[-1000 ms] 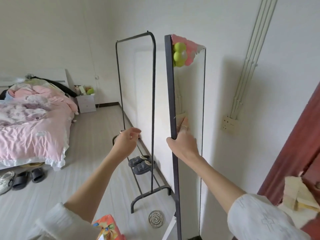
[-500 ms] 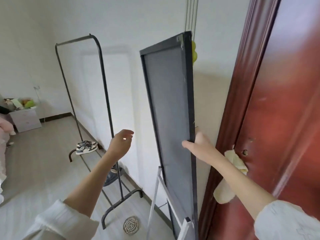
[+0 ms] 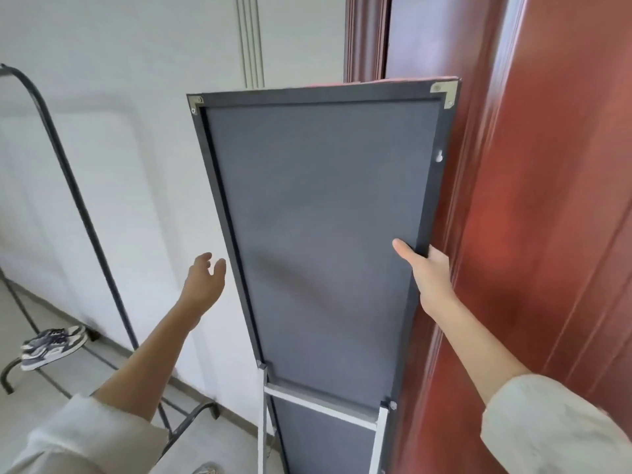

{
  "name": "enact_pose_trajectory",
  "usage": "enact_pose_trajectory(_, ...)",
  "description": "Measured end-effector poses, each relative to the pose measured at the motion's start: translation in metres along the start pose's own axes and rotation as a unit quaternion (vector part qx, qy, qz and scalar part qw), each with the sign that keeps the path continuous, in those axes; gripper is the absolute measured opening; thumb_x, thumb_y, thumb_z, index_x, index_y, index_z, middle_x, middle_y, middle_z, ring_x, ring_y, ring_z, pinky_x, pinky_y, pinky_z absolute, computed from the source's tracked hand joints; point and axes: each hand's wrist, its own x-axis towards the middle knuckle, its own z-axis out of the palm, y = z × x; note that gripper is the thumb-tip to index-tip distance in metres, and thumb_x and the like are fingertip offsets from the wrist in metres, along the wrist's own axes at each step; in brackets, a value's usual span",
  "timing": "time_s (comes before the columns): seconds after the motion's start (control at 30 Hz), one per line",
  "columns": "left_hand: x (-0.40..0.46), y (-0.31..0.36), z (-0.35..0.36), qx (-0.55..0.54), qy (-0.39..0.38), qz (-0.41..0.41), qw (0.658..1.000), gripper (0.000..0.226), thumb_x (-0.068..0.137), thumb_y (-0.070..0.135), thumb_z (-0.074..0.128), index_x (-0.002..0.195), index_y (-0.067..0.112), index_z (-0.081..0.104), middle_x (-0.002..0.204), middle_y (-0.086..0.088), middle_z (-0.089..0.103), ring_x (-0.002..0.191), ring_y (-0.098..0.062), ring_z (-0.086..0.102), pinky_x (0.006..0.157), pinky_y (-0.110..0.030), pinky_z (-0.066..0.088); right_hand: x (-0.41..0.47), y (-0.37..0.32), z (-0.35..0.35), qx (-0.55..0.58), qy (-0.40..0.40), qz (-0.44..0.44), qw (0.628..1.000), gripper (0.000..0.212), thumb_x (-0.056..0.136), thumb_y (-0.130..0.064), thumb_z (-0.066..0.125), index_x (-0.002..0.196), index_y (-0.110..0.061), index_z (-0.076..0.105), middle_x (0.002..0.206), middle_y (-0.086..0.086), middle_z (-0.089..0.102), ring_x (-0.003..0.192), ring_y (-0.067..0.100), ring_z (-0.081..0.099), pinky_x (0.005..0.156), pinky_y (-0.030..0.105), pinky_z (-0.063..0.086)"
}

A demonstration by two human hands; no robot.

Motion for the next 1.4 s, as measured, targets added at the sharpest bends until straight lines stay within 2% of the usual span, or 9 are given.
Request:
enact_pose_trajectory(0.2, 0.025, 0.011, 0.014, -0.049, -0.008, -0.018, 0.999, 0.063, 0.096, 0.046, 0.033, 0.146, 0.013, 0.012, 0.152, -0.006, 0.022, 0.138, -0.023, 0.026, 0.111, -0.039, 0.022, 0.027, 0.01, -0.01, 0.051, 0.028, 0.02, 0.998, 0.01, 0.082, -0.019, 0.069, 0.091, -0.022, 0.065, 0.087, -0.017, 0.065, 0.079, -0.006, 0.059, 0.068, 0.012, 0.043)
enact_pose_trajectory(0.33, 0.032, 0.018, 0.029, -0.133, -0.015, 0.001, 0.991, 0.052, 0.095, 0.054, 0.018, 0.129, 0.019, 0.038, 0.126, 0.001, 0.046, 0.117, -0.018, 0.044, 0.102, -0.036, 0.032, 0.044, 0.013, -0.016, 0.057, 0.023, 0.025, 0.998, 0.011, 0.083, -0.02, 0.068, 0.092, -0.024, 0.064, 0.088, -0.018, 0.064, 0.081, -0.008, 0.057, 0.068, 0.011, 0.041)
enact_pose_trajectory(0.43, 0.041, 0.017, 0.038, -0.168, 0.015, 0.004, 0.986, 0.06, 0.092, 0.061, 0.021, 0.124, 0.02, 0.049, 0.126, -0.003, 0.055, 0.119, -0.026, 0.051, 0.105, -0.046, 0.038, 0.057, 0.013, -0.025, 0.05, 0.015, 0.022, 0.998, 0.013, 0.083, -0.021, 0.068, 0.095, -0.024, 0.064, 0.091, -0.018, 0.064, 0.085, -0.006, 0.058, 0.071, 0.013, 0.041)
enact_pose_trajectory(0.6, 0.028, 0.014, 0.049, -0.245, 0.05, 0.011, 0.968, 0.048, 0.097, 0.05, 0.023, 0.126, 0.021, 0.049, 0.125, 0.005, 0.055, 0.115, -0.013, 0.051, 0.102, -0.03, 0.037, 0.068, 0.017, -0.032, 0.014, -0.002, -0.009, 1.0, 0.008, 0.086, -0.024, 0.064, 0.094, -0.026, 0.063, 0.096, -0.018, 0.065, 0.091, -0.006, 0.059, 0.08, 0.015, 0.042)
enact_pose_trajectory(0.73, 0.016, 0.015, 0.052, -0.279, 0.093, -0.009, 0.956, 0.048, 0.097, 0.05, 0.024, 0.127, 0.021, 0.049, 0.127, 0.006, 0.053, 0.119, -0.012, 0.049, 0.107, -0.03, 0.034, 0.072, 0.019, -0.032, 0.029, 0.013, -0.014, 0.999, 0.003, 0.089, -0.027, 0.061, 0.092, -0.027, 0.063, 0.096, -0.02, 0.063, 0.094, -0.004, 0.058, 0.091, 0.02, 0.041)
enact_pose_trajectory(0.9, -0.002, 0.012, 0.045, -0.282, 0.127, -0.03, 0.951, 0.049, 0.092, 0.059, 0.028, 0.116, 0.025, 0.054, 0.126, 0.003, 0.056, 0.118, -0.015, 0.051, 0.108, -0.038, 0.035, 0.074, 0.014, -0.029, 0.043, 0.011, -0.021, 0.999, 0.021, 0.088, -0.03, 0.061, 0.108, -0.021, 0.062, 0.096, -0.021, 0.062, 0.099, 0.004, 0.057, 0.095, 0.023, 0.039)
enact_pose_trajectory(1.13, -0.036, 0.039, 0.002, -0.297, 0.19, -0.03, 0.936, 0.044, 0.092, 0.059, 0.03, 0.108, 0.027, 0.055, 0.113, 0.007, 0.059, 0.106, -0.012, 0.055, 0.093, -0.027, 0.043, 0.055, -0.041, -0.005, 0.038, -0.017, -0.032, 0.999, 0.016, 0.086, -0.038, 0.062, 0.075, -0.029, 0.055, 0.077, -0.023, 0.055, 0.072, -0.008, 0.049, 0.067, 0.01, 0.036)
enact_pose_trajectory(1.27, -0.069, 0.043, -0.038, -0.298, 0.232, -0.045, 0.925, 0.045, 0.089, 0.063, 0.034, 0.097, 0.026, 0.058, 0.11, 0.006, 0.062, 0.108, -0.015, 0.058, 0.101, -0.039, 0.044, 0.025, -0.069, 0.015, 0.026, -0.043, -0.037, 0.998, 0.03, 0.086, -0.04, 0.061, 0.065, -0.029, 0.044, 0.06, -0.017, 0.04, 0.057, 0.002, 0.04, 0.058, 0.015, 0.031)
enact_pose_trajectory(1.4, -0.113, 0.046, -0.075, -0.298, 0.27, -0.045, 0.915, 0.047, 0.089, 0.064, 0.034, 0.105, 0.026, 0.057, 0.104, 0.008, 0.062, 0.101, -0.013, 0.059, 0.096, -0.034, 0.045, -0.006, -0.086, 0.029, 0.008, -0.083, -0.035, 0.996, 0.038, 0.083, -0.048, 0.062, 0.066, -0.017, 0.046, 0.059, -0.007, 0.029, 0.053, 0.009, 0.028, 0.052, 0.023, 0.025)
